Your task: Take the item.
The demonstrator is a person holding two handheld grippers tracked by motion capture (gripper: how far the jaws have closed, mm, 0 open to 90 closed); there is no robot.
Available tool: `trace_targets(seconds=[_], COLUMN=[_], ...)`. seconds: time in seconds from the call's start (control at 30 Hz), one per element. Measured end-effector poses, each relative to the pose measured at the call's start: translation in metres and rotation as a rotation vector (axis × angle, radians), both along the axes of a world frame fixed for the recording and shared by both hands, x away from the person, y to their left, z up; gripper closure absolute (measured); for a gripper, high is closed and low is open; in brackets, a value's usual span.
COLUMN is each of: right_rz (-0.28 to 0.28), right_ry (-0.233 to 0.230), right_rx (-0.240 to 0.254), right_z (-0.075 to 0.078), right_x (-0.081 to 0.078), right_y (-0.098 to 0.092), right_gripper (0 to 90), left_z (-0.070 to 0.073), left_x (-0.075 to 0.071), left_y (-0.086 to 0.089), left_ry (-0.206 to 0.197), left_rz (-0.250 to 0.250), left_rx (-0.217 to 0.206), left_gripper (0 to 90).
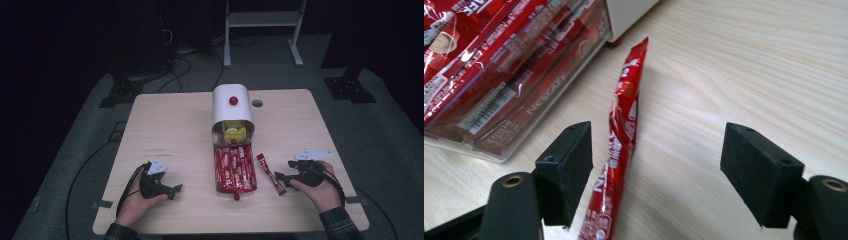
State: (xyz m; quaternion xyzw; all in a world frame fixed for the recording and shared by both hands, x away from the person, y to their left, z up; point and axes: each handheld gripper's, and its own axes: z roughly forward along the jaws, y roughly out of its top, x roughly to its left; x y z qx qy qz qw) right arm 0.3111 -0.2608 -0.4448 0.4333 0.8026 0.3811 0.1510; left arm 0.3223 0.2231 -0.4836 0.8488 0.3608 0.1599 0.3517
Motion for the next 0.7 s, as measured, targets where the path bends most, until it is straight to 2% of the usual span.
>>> trace_targets(seconds=[0.4, 0.53, 0.7], right_rz=[-0.050, -0.081, -0.113], right_ry=[-0.002, -0.010, -0.008], right_rx=[-0.004, -0.021, -0.063], right_z=[-0.004, -0.007, -0.014], right_x=[-0.003, -0.001, 0.003], right_y=[-0.021, -0.028, -0.038], right_gripper=[23.7, 20.0, 19.4], left_z=[0.000, 0.000, 0.000], left_x=[0.000, 0.000, 0.000], left_y=[0.000, 0.000, 0.000], left_ry=[-0.002, -0.002, -0.002], left_rz=[0.001, 0.001, 0.002], left_rx=[-0.003, -0.004, -0.003], left_gripper=[0.0, 0.0, 0.0])
